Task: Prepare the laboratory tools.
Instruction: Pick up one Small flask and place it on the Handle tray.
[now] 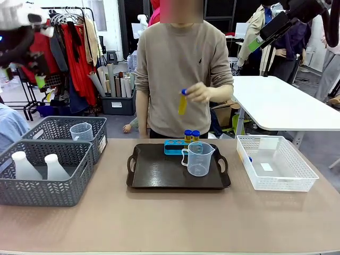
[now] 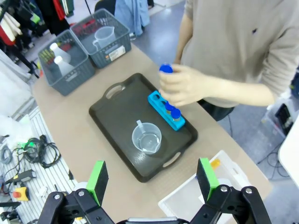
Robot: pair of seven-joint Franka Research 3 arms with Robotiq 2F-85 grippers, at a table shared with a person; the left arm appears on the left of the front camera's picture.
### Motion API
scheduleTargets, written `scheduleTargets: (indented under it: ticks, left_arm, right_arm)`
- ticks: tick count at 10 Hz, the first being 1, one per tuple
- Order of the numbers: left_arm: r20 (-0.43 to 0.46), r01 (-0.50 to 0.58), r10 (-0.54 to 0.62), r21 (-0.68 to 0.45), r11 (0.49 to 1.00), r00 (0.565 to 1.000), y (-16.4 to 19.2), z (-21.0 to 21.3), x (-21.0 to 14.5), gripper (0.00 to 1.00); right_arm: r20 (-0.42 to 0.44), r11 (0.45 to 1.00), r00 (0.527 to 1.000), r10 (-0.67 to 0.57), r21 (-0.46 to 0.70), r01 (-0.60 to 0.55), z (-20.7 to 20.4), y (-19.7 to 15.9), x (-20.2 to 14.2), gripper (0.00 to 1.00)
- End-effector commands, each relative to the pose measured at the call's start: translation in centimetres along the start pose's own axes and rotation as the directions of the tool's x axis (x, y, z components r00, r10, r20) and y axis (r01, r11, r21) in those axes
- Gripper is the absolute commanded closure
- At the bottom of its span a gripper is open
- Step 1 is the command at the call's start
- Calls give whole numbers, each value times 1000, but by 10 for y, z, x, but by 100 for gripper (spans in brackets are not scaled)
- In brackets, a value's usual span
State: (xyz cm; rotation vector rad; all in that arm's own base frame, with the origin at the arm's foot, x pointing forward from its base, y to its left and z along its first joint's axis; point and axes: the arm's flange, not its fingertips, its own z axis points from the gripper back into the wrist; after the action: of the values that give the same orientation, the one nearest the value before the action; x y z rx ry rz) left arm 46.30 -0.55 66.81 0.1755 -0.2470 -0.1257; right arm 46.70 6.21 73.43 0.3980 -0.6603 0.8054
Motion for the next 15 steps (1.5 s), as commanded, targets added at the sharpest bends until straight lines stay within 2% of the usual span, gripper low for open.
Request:
scheduleTargets:
  ticks: [1,2,3,4,5,6,11,14,15]
  left_arm:
    - [3,-98,98,-60,993,995,15,-34,-27,0]
    - [-4,-127,127,-57,990,992,22,-44,-32,0]
    - [2,-139,140,-107,985,990,25,-51,-31,0]
    - [-10,-113,112,-109,988,994,19,-54,-25,0]
    - [21,-2,5,-134,991,1000,-1,-45,-12,0]
    - [-32,-120,118,-78,990,992,28,-57,-28,0]
    - [-27,-114,112,-88,990,993,27,-57,-26,0]
    - [-79,-196,185,-158,968,979,67,-105,-23,0]
    - [-57,-229,223,-123,966,973,72,-123,-26,0]
  right_arm:
    - [3,1000,1000,3,1,-3,1,1,1,0]
    - [3,1000,1000,3,1,-3,1,1,1,0]
    - [3,1000,1000,3,1,-3,1,1,1,0]
    - [3,1000,1000,3,1,-3,1,1,1,0]
    - [3,1000,1000,3,1,-3,1,1,1,0]
    - [3,1000,1000,3,1,-3,1,1,1,0]
    - [3,1000,1000,3,1,-3,1,1,1,0]
    - [3,1000,1000,3,1,-3,1,1,1,0]
    - [3,1000,1000,3,1,-3,1,1,1,0]
